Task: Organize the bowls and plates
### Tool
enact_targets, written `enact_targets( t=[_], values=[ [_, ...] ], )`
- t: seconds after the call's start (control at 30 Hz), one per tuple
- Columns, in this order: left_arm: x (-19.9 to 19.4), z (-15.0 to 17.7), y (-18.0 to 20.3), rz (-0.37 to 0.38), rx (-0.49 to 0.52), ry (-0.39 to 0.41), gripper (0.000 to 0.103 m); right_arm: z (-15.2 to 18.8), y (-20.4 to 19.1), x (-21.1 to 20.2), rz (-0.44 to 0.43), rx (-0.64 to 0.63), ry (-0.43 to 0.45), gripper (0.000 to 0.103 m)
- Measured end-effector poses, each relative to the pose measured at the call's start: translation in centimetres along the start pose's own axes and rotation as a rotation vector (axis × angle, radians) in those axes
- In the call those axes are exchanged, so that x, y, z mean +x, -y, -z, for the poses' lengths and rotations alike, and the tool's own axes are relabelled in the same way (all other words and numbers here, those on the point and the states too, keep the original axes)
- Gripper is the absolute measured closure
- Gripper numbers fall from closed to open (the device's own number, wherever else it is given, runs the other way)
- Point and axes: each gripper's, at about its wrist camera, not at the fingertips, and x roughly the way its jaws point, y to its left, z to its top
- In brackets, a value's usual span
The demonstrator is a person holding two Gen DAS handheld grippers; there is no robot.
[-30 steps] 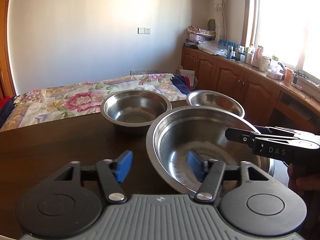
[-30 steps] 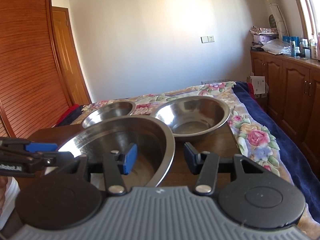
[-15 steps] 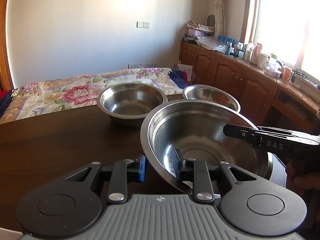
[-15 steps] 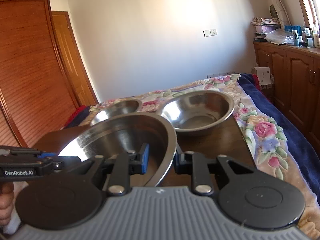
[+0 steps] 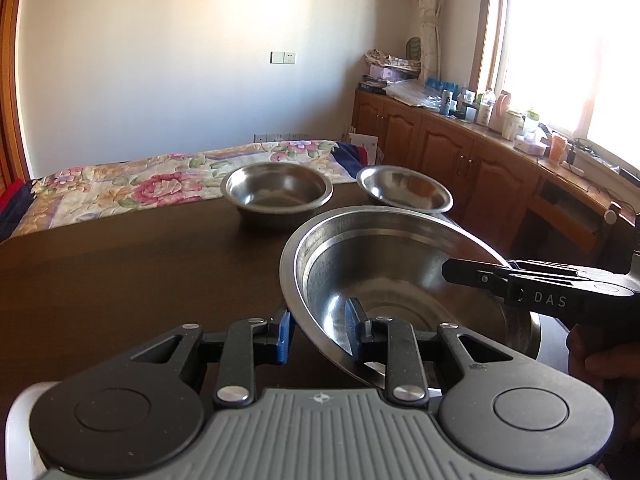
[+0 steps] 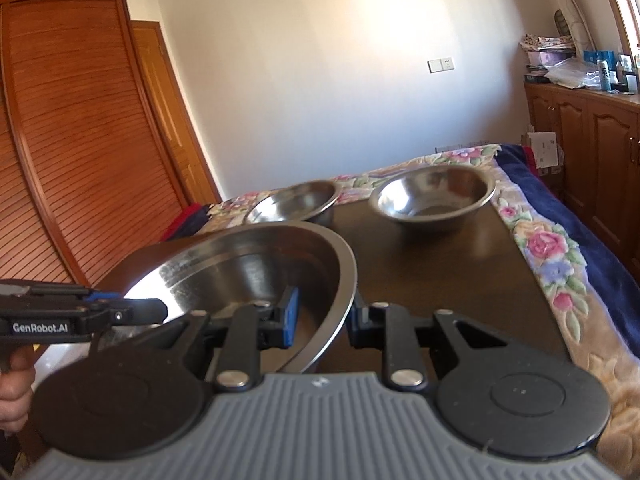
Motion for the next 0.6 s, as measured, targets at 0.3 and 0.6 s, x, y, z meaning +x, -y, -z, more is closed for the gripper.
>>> enact_targets(
  t=[0.3, 0.6],
  values=[
    [-2.3, 3.0, -0.1, -0.008, -0.001, 0.000, 0.073, 1.4, -1.9, -1.8, -0.006, -0.006, -0.013, 0.076],
    [-2.9, 4.4, 0.2, -0.009, 0.009, -0.001, 0.073, 2.7, -2.6, -2.5, 0.012, -0.005, -0.019, 0.076]
  ],
)
